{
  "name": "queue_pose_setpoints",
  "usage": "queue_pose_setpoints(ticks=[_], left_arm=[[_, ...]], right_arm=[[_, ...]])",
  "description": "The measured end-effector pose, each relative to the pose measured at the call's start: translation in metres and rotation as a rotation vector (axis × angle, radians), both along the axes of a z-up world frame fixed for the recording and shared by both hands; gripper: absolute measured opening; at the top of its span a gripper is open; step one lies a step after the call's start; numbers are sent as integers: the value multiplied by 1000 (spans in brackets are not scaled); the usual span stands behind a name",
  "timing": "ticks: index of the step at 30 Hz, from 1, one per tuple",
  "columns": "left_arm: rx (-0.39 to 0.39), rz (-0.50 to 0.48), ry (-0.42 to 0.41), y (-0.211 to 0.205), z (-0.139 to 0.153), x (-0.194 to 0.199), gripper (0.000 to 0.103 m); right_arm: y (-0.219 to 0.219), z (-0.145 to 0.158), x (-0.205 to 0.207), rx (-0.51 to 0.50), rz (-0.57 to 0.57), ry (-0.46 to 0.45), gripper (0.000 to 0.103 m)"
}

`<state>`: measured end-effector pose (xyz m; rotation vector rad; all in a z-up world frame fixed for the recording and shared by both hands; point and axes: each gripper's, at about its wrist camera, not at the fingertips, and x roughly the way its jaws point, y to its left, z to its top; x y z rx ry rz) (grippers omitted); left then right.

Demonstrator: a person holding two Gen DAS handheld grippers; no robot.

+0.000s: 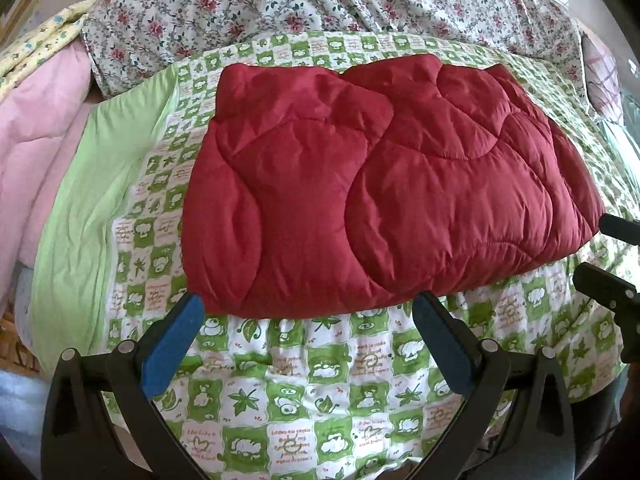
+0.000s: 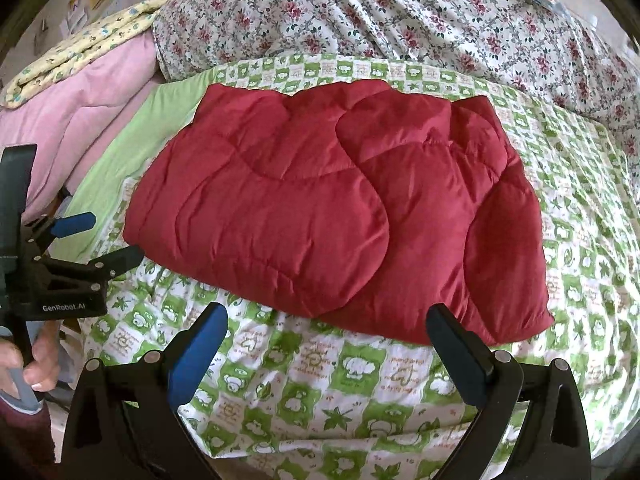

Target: Fold large clothes

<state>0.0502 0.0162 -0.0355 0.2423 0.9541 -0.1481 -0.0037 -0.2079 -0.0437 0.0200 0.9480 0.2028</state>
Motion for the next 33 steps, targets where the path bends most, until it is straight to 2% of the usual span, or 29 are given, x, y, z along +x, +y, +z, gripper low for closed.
queue_pose_setpoints(ticks=[33], left_arm=[[-13, -19, -9, -17, 7, 14, 103]], right_arm=[[0, 8, 25, -16, -1, -7, 100]])
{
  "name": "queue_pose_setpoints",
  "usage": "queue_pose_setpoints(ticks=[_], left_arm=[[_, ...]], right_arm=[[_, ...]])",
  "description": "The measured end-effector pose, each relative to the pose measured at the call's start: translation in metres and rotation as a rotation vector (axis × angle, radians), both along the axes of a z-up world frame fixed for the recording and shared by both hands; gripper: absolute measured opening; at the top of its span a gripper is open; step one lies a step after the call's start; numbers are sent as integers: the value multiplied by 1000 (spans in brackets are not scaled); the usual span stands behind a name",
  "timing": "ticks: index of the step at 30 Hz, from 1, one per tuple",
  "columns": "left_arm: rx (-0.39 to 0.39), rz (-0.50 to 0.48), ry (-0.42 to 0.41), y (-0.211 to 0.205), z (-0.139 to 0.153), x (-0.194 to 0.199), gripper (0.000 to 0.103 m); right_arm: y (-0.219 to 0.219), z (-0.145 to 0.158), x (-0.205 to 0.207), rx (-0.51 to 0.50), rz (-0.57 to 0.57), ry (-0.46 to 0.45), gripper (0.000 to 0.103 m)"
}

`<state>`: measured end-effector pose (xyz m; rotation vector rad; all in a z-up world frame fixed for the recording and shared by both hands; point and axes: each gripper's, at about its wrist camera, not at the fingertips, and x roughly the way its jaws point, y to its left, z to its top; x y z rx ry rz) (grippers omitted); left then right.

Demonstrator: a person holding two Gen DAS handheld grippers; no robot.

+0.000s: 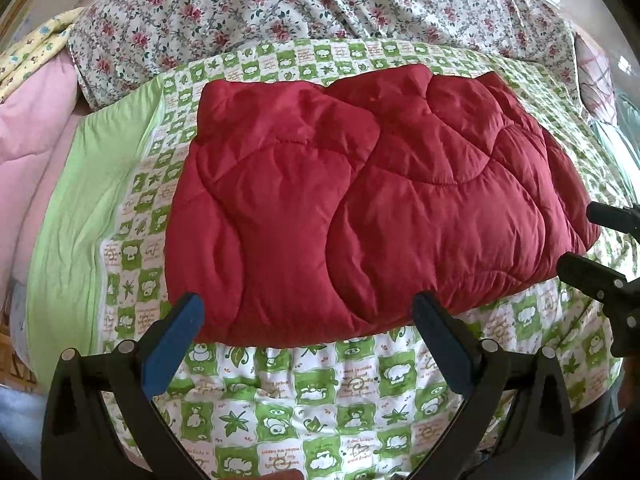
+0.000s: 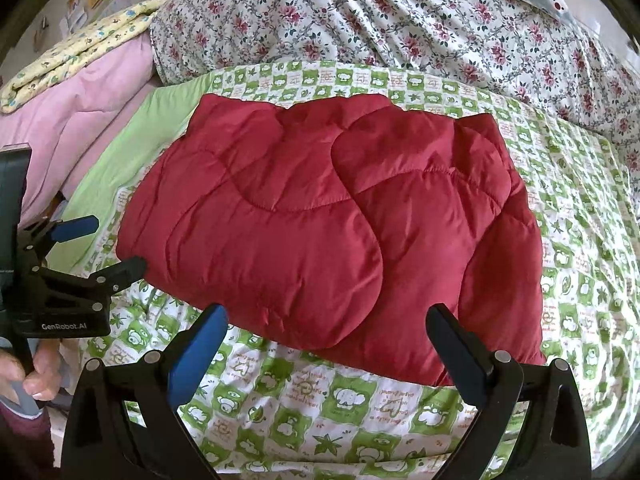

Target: Fold large clothes

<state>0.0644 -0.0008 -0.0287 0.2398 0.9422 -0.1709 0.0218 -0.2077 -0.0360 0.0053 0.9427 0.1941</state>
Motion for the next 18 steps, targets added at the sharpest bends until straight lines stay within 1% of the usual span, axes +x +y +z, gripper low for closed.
queue_pose_setpoints(ticks=[7, 18], left_arm=[[0, -4, -2, -1, 1, 0, 103], [22, -4, -20, -2, 3, 0, 103]], right_arm=[[0, 3, 0, -1, 2, -6, 100], [1, 9, -1, -4, 12, -21, 100]])
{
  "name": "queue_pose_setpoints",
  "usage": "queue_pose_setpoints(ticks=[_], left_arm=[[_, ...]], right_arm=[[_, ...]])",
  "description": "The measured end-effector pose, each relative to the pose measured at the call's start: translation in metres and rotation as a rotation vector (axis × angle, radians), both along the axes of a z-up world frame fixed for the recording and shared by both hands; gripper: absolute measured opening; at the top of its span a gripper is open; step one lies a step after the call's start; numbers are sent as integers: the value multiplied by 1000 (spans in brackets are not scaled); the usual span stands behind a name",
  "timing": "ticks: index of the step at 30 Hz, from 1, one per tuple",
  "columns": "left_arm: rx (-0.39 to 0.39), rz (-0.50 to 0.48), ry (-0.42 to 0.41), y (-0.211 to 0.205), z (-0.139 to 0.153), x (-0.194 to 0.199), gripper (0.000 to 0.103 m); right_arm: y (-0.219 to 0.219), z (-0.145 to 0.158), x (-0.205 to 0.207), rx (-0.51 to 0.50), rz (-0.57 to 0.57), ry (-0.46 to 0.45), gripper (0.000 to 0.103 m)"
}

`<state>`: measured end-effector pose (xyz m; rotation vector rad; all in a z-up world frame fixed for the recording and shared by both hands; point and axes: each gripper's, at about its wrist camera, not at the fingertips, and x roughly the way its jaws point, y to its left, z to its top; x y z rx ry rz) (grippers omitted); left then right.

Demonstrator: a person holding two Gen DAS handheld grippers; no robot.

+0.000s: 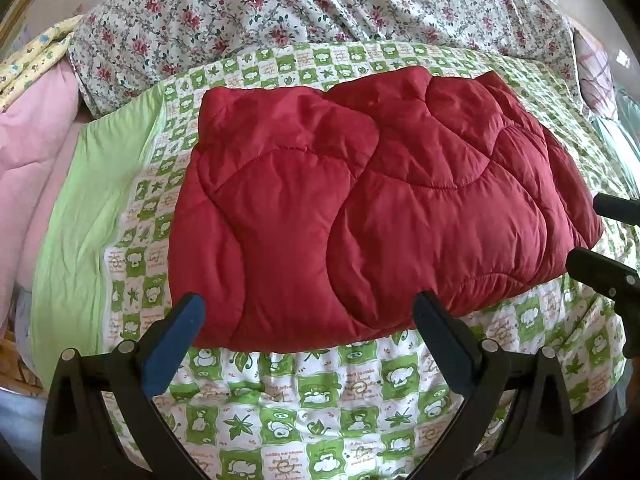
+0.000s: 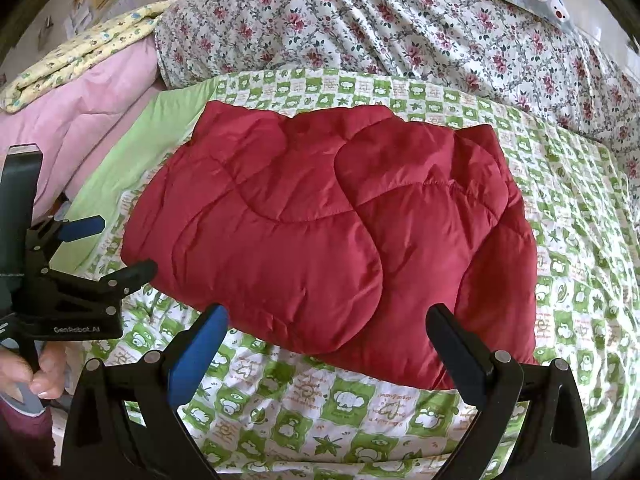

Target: Fold large clothes

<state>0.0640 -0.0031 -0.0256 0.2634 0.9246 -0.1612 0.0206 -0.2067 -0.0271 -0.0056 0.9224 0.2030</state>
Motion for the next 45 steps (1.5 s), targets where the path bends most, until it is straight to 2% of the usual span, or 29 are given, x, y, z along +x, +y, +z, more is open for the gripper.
queue_pose_setpoints(ticks=[45], left_arm=[[5, 1, -8, 1, 0, 11, 103]], right_arm=[[-10, -9, 7, 4, -10, 18, 100]])
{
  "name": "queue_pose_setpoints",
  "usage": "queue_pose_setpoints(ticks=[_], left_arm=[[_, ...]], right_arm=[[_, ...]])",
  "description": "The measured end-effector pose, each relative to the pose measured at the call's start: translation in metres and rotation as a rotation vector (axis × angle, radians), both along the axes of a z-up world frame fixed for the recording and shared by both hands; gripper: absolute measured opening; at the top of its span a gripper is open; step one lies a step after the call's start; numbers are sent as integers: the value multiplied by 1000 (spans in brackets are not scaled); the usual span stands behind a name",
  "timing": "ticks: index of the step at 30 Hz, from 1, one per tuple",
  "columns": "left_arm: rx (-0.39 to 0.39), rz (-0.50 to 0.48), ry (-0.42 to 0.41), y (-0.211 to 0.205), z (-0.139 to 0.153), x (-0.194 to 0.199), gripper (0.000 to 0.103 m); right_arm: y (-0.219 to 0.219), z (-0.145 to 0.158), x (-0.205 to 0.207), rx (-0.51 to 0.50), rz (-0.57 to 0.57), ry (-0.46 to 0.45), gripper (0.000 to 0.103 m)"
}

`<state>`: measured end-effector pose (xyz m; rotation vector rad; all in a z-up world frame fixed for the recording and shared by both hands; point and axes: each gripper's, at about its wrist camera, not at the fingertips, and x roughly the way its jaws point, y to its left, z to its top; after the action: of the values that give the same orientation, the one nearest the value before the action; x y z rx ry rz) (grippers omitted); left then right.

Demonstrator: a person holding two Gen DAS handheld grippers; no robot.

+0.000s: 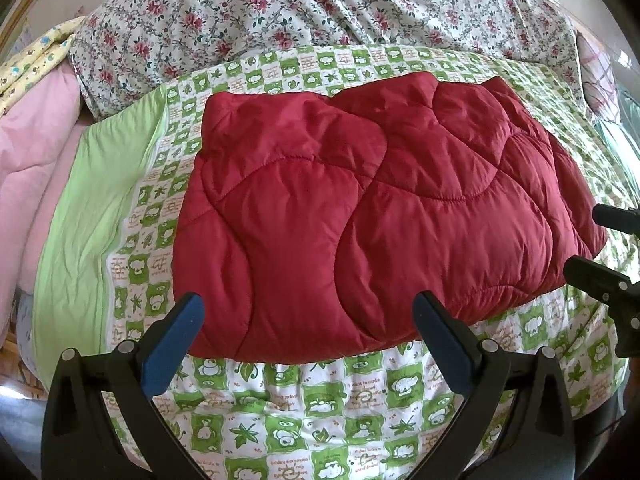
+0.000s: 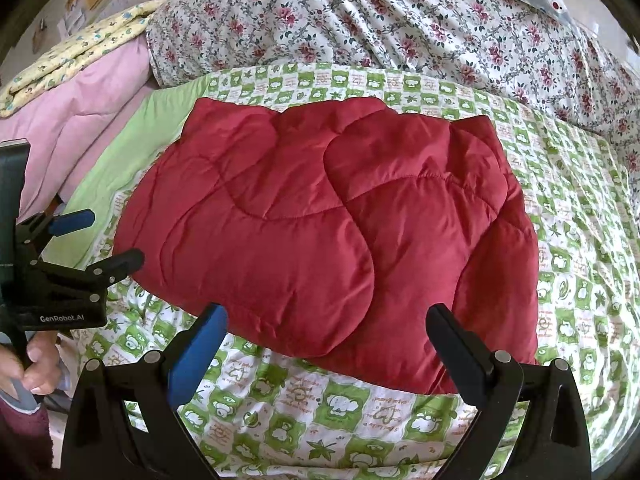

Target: Fold large clothes

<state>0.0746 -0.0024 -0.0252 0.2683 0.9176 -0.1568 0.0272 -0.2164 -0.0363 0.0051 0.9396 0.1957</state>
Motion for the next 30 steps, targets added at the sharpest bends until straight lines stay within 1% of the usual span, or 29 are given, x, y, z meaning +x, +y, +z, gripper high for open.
queue_pose_setpoints(ticks=[30], left_arm=[[-10, 2, -1, 1, 4, 3, 103]], right_arm=[[-3, 0, 1, 0, -3, -1, 100]])
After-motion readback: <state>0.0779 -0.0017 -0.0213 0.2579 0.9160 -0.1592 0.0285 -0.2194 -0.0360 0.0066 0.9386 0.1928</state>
